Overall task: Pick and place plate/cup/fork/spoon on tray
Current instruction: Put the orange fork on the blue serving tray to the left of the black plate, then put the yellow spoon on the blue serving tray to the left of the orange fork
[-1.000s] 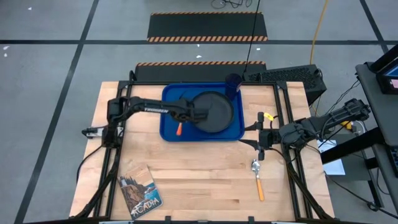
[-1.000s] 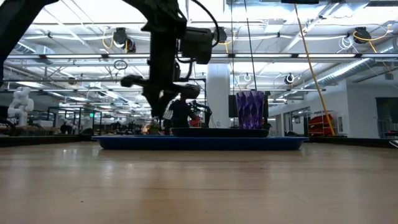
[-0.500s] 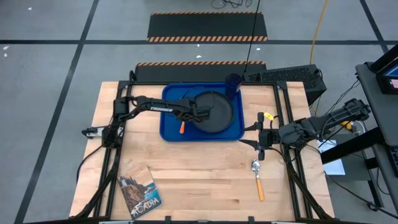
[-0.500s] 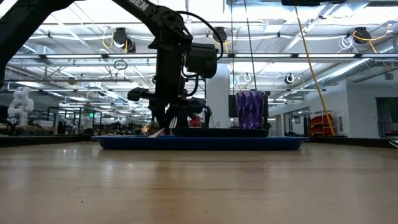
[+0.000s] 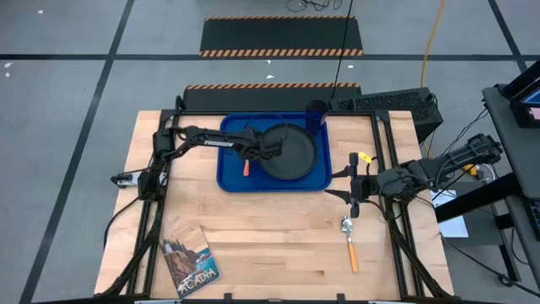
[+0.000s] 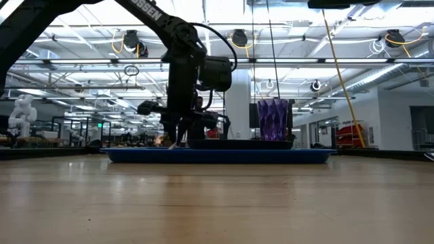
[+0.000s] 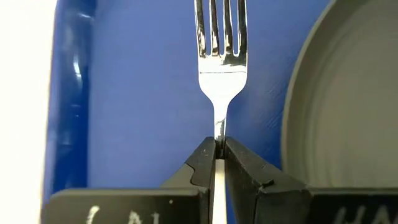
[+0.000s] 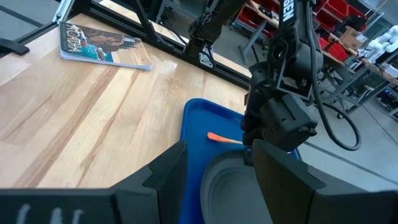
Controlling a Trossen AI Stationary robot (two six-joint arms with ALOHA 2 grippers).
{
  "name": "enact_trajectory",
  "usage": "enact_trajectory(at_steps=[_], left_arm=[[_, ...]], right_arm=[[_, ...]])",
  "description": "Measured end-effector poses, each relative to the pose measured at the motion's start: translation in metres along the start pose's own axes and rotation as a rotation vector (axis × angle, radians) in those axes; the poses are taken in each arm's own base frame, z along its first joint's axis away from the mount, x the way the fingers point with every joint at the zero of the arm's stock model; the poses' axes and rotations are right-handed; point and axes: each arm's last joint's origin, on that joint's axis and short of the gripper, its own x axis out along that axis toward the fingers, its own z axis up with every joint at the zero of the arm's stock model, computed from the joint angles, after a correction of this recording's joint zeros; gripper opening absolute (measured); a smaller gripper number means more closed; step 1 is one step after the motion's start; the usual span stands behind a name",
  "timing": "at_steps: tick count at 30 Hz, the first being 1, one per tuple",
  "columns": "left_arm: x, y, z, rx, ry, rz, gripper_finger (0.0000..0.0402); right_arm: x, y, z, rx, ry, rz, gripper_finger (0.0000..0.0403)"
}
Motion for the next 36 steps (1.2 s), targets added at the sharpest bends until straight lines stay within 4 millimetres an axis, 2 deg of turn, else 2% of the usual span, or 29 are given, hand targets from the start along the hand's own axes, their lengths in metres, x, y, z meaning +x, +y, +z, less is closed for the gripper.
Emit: enact_trajectory(at_steps=[8,30,33,36], left_arm=[[0.0091,-0.0007,-0.0065,-0.036,0.011,-0.034,0.0031],[0.0085,-0.0002,-0.0065,-0.067,-0.039,-0.015,0.0032],[0.0085,0.0,-0.0061,-0.069,-0.052,-0.011,0.0047],[0.0085,0.0001,-0.0059,-0.072,-0.062,-0.007,0.0082]], right_arm=[[0.0,0.0001,-0.0005,0.0,0.005,0.001,0.0176],[0.0,0.0001,-0.0005,0.0,0.005,0.001,0.0176],[0.0,0.0001,-0.0005,0.0,0.005,0.001,0.0176],[0.0,0.0001,-0.0005,0.0,0.005,0.001,0.0176]])
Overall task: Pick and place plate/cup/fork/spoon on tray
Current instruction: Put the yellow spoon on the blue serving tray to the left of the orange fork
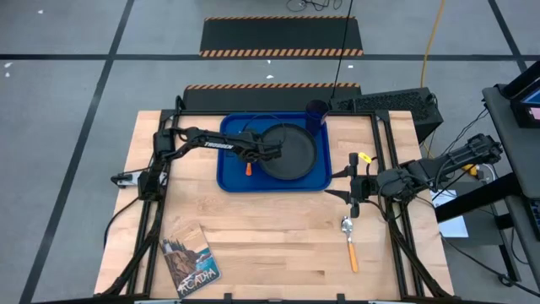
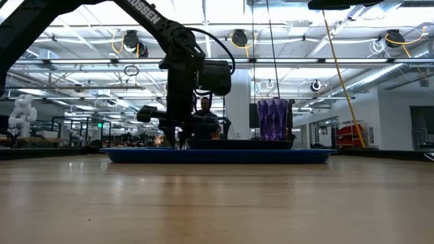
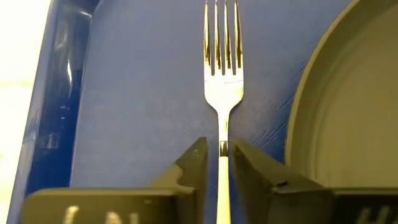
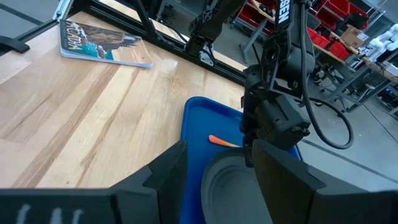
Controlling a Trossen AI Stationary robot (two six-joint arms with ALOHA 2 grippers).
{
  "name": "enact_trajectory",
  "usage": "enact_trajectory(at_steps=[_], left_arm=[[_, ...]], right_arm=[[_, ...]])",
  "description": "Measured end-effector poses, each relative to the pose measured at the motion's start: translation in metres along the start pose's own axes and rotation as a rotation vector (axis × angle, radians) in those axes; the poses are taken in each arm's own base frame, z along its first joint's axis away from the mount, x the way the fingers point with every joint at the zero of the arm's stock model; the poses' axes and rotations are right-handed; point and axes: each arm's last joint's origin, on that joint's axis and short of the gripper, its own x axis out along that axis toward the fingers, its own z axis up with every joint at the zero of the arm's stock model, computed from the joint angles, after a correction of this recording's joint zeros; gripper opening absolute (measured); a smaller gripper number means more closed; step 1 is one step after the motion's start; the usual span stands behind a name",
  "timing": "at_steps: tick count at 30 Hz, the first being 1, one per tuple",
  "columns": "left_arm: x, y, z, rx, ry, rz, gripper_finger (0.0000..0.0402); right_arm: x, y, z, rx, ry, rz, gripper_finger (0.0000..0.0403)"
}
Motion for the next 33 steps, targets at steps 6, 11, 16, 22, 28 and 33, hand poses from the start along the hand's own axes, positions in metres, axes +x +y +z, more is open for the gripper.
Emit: enact_trajectory(at_steps=[6,11,16,22,28,33], left_arm=[[-0.002,0.001,0.001,0.052,-0.001,0.0,0.0146],[-0.031,0.006,0.003,0.186,-0.03,-0.046,0.0158],[-0.09,0.021,0.004,0.271,-0.196,-0.117,0.0157],[-0.166,0.05,-0.008,0.371,-0.41,-0.233,0.0157],[-0.214,0.074,-0.035,0.546,-0.549,-0.308,0.0157],[-0.234,0.089,-0.038,0.567,-0.613,-0.354,0.0157]], right_arm=[[0.0,0.0,0.0,0.012,0.0,0.0,0.0176],[0.0,0.001,-0.003,0.015,0.028,0.007,0.0176],[0.0,0.0,-0.001,0.077,0.012,-0.012,0.0176],[0.0,-0.004,-0.002,0.245,0.028,-0.155,0.0176],[0.003,-0.003,-0.005,0.496,0.086,-0.229,0.0176],[0.014,0.018,-0.009,0.712,0.28,0.037,0.0176]])
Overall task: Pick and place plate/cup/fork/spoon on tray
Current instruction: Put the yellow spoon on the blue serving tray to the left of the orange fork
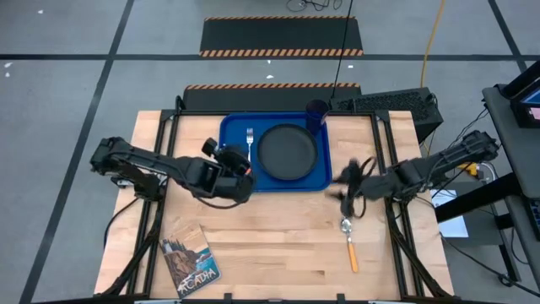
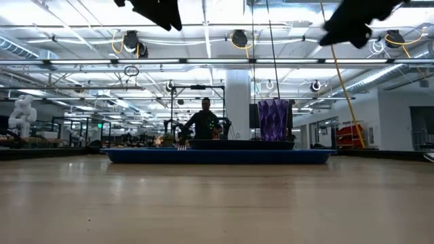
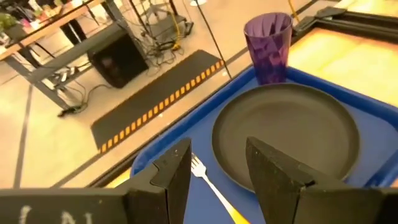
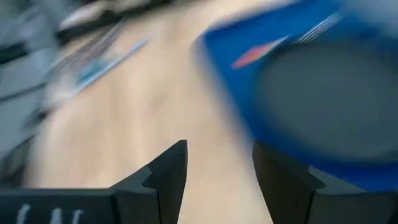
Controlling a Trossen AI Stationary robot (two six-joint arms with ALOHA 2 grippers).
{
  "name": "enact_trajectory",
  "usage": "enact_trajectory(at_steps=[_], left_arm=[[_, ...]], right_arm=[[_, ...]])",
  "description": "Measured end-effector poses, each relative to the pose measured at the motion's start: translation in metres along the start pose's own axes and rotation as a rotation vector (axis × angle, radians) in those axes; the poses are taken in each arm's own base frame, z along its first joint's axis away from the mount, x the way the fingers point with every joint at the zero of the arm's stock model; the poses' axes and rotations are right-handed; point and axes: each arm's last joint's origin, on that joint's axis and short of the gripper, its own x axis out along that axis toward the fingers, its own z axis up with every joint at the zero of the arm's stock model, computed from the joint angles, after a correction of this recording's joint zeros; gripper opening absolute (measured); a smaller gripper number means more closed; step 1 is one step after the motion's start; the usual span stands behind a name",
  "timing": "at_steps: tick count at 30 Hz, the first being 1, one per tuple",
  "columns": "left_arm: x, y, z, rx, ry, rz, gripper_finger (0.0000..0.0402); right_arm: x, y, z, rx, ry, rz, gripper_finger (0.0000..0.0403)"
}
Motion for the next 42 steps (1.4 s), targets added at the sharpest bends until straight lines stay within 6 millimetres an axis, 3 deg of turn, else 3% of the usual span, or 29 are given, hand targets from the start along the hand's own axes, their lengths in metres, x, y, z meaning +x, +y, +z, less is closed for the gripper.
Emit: enact_trajectory(at_steps=[2,5,13,22,29,42], left_arm=[[-0.004,0.003,0.001,-0.008,0.009,-0.025,0.0157],[-0.007,0.007,0.003,-0.022,0.01,-0.042,0.0157],[-0.008,0.002,0.0,-0.029,0.103,-0.146,0.0157],[-0.021,-0.004,-0.005,-0.07,0.102,-0.19,0.0157],[-0.035,-0.01,-0.011,-0.078,0.097,-0.235,0.0157],[-0.041,-0.012,-0.013,-0.082,0.094,-0.254,0.0157]], right_arm=[[0.007,0.014,-0.01,0.062,0.123,0.115,0.0176],[0.014,0.03,-0.027,0.161,0.25,0.135,0.0174],[0.019,0.055,-0.083,0.395,0.608,-0.12,0.0167],[0.028,0.088,-0.101,0.411,0.712,-0.41,0.0166],[0.052,0.097,-0.121,0.385,0.761,-0.493,0.0166],[0.065,0.088,-0.137,0.315,0.796,-0.572,0.0155]])
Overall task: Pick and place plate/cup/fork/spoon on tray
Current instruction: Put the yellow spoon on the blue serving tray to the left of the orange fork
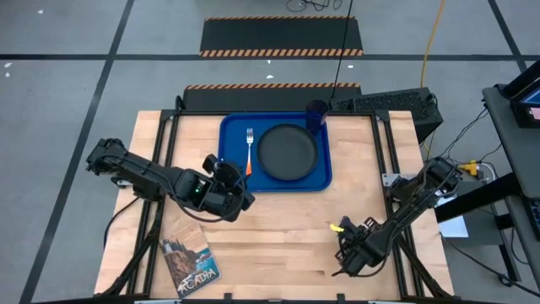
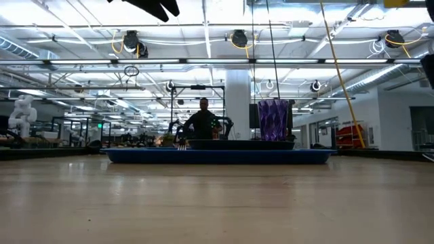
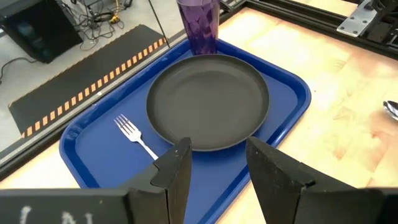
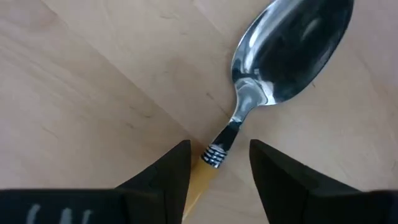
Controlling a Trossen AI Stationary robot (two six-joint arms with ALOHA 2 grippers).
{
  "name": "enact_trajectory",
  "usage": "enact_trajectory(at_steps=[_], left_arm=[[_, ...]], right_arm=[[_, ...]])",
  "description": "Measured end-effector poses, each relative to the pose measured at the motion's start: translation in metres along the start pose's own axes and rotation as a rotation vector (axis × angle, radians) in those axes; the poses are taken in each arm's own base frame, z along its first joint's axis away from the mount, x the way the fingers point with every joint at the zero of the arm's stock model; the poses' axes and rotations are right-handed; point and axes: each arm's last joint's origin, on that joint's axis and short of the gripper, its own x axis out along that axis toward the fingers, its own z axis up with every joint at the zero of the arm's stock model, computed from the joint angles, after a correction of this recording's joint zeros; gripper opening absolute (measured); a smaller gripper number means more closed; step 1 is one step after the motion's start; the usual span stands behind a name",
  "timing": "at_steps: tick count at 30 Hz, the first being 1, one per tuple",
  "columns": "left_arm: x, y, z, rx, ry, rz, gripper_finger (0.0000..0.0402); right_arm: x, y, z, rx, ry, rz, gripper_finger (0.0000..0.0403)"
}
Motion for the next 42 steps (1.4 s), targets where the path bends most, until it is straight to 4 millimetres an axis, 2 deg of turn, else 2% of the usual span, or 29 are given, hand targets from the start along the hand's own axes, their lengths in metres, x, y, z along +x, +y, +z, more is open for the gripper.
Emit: enact_trajectory(at_steps=[11,18,23,32,42], left_arm=[[0.0,0.0,0.0,0.001,0.0,0.001,0.0157],[-0.001,-0.001,-0.001,0.006,0.0,-0.005,0.0157],[-0.001,-0.001,-0.001,0.017,0.0,-0.004,0.0157],[-0.001,0.0,-0.001,0.097,-0.001,-0.002,0.0157],[0.004,0.002,0.003,0.149,-0.001,0.011,0.0157]], right_arm=[[0.002,0.001,0.002,-0.089,-0.026,0.041,0.0017],[-0.007,-0.002,0.006,-0.147,-0.15,0.092,0.0037],[-0.022,-0.008,0.018,-0.211,-0.267,0.119,0.002],[-0.056,-0.023,0.053,-0.316,-0.562,0.167,0.0031],[-0.093,-0.034,0.102,-0.439,-0.866,0.231,0.0029]])
